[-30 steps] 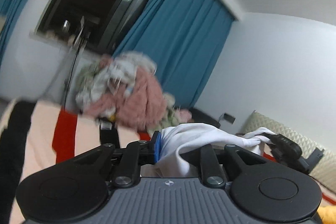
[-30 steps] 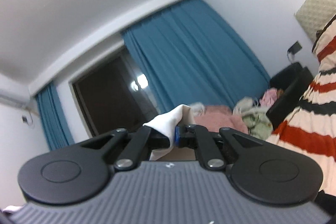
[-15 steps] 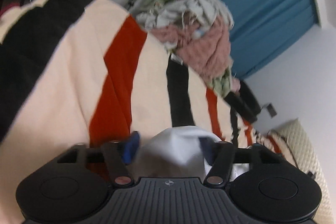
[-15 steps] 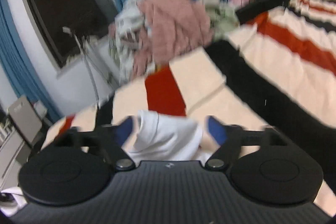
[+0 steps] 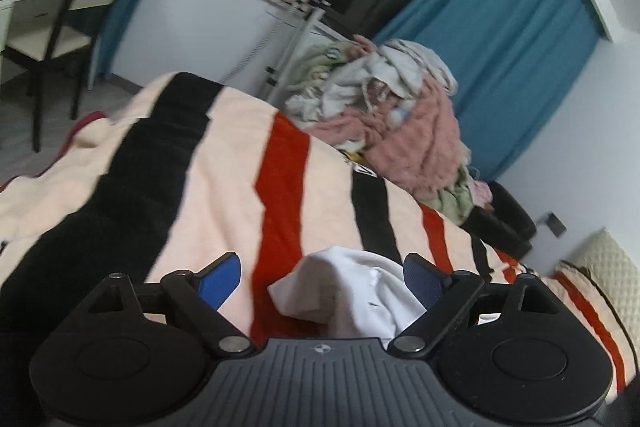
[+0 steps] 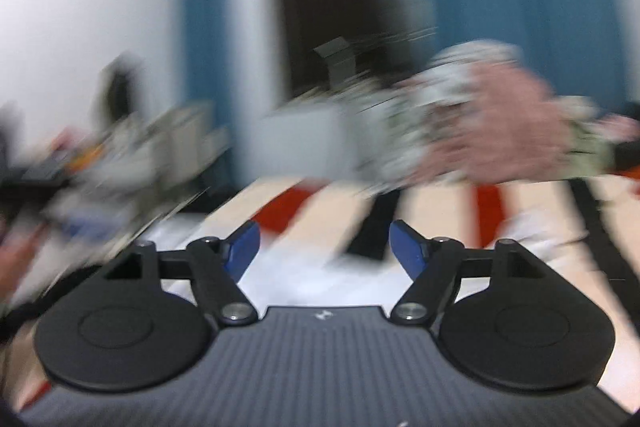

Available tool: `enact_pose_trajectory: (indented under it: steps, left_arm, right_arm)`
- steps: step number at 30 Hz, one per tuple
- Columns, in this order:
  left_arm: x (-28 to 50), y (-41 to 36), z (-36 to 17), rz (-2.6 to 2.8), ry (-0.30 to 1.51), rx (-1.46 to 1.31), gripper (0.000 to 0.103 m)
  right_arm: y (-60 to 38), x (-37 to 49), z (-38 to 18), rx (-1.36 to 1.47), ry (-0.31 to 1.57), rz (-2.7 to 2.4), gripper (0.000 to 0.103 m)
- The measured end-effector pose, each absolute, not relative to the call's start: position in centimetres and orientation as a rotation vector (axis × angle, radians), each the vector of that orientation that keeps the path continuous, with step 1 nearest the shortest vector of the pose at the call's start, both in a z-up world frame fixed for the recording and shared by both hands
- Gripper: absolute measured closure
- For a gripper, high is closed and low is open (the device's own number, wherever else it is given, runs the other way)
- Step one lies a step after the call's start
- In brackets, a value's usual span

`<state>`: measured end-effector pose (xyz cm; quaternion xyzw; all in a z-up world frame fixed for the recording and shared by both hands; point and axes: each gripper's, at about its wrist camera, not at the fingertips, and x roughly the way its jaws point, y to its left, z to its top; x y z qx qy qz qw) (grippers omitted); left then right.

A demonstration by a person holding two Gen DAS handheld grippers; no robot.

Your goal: Fold clothes

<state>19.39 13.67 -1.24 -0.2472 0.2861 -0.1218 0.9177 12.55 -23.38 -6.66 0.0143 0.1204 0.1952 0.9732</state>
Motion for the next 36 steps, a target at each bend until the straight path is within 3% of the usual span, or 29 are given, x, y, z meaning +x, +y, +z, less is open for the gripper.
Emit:
enact_pose_trajectory:
  steps: [6,8,9,18,24,30,31,32,33,34,35,36]
  left_arm:
    - [17.8,14.3,-1.6,-0.227,0.586,-0.553,0.013]
    - [17.4,14.2,-1.8,-0.224,0.59,-0.557,0.013]
    - [17.3,14.0,-2.0,-0.221,0.594,-0.554,0.013]
    - [16.1,12.2,-2.5,-0.269,0.606,-0.519,0.013]
    - [16.7,7.9,-4.5,-0.357,0.676,-0.365,0.013]
    - [15.9,0.5,-6.9,-0.533,0.709,-0.086,0.016]
    - [15.3,-0.8,-7.3,-0.567,0.701,-0.039,0.016]
    - [14.8,-2.1,-7.8,-0.601,0.693,0.009,0.016]
    - [14.2,-3.4,-8.3,-0.634,0.685,0.056,0.016]
    - [13.5,-4.5,-8.8,-0.663,0.671,0.105,0.016]
    - [12.8,-5.7,-9.3,-0.691,0.653,0.153,0.016]
    - [12.0,-6.8,-9.8,-0.718,0.634,0.202,0.016]
  right_arm:
    - [-17.4,12.1,-11.3,-0.331,0.474,0.413,0.034]
    - [-16.2,12.2,-12.3,-0.415,0.54,0.394,0.083]
    - [-16.9,12.4,-11.6,-0.38,0.557,0.373,0.091]
    - [-27.1,9.6,-1.8,0.142,0.293,0.209,0.095]
    - [-36.3,9.9,-1.7,0.377,0.258,-0.087,0.095]
    - [-40.3,12.6,-5.9,0.525,0.433,-0.238,0.089]
    - [-40.2,12.9,-6.4,0.532,0.459,-0.266,0.078]
    - [-40.1,13.2,-7.0,0.54,0.485,-0.294,0.055]
    - [-40.1,13.3,-7.4,0.548,0.502,-0.326,0.043]
    - [-40.2,13.1,-7.9,0.56,0.498,-0.361,0.02]
    - [-40.3,13.2,-8.3,0.582,0.491,-0.38,0.013]
    - [-40.4,13.2,-8.6,0.608,0.49,-0.391,0.014]
